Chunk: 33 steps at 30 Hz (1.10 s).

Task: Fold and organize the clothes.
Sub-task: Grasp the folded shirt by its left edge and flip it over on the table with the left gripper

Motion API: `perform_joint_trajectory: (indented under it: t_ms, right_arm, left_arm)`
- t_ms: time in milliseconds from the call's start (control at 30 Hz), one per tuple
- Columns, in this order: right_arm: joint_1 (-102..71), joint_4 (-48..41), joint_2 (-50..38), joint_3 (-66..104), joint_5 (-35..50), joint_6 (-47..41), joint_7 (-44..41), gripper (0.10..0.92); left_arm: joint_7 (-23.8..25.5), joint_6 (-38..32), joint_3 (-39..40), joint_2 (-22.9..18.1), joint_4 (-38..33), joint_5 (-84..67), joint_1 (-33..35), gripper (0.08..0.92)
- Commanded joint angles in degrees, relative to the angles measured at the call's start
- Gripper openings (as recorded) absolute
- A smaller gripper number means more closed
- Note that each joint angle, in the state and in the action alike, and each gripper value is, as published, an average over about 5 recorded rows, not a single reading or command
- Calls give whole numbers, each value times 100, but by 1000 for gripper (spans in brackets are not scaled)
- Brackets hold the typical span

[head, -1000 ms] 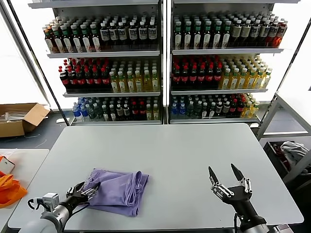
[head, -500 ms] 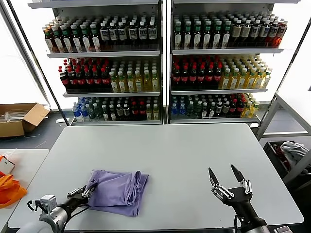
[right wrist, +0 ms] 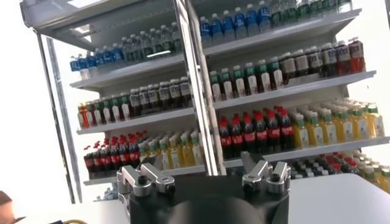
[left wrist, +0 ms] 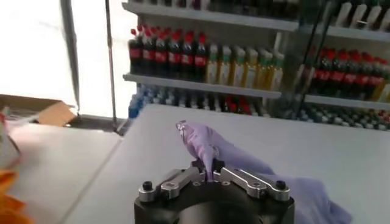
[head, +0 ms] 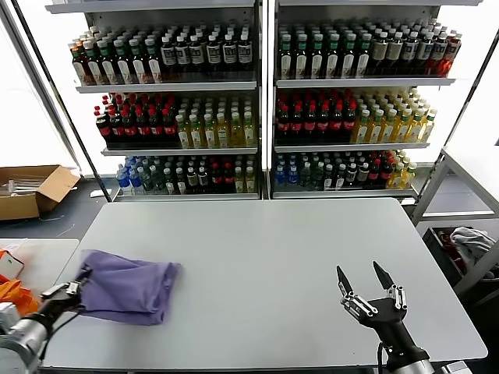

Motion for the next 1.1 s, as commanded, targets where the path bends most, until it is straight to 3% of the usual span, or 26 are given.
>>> perform_joint_trajectory:
  t_ms: [33, 233, 367, 533, 700, 833, 1100]
  right_arm:
    - [5, -61, -10, 58, 95, 57, -2, 823]
    - [-5, -128, -24, 167, 223, 101, 4, 823]
    - [21, -140, -13, 155, 218, 98, -7, 823]
    - [38, -211, 45, 131, 186, 107, -16, 823]
    - [-88, -241, 70, 217, 189, 153, -25, 823]
    - [-111, -336, 85, 309, 191, 179, -17, 823]
    - [-130, -245, 212, 155, 92, 36, -9, 823]
  left_arm:
    - [-42, 1, -1663, 369, -471, -151, 262, 120]
    - [-277, -36, -1029, 21, -1351, 132, 575, 120]
    - [-460, -42, 440, -358, -1685, 919, 578, 120]
    - [-833, -187, 2791, -634, -1238, 2077, 130, 120]
    - [-1002, -278, 4184, -463, -823, 2300, -571, 120]
    - [-1018, -404, 4641, -203, -1033, 562, -972, 120]
    - [-856, -453, 4505, 4, -979, -1821, -1608, 120]
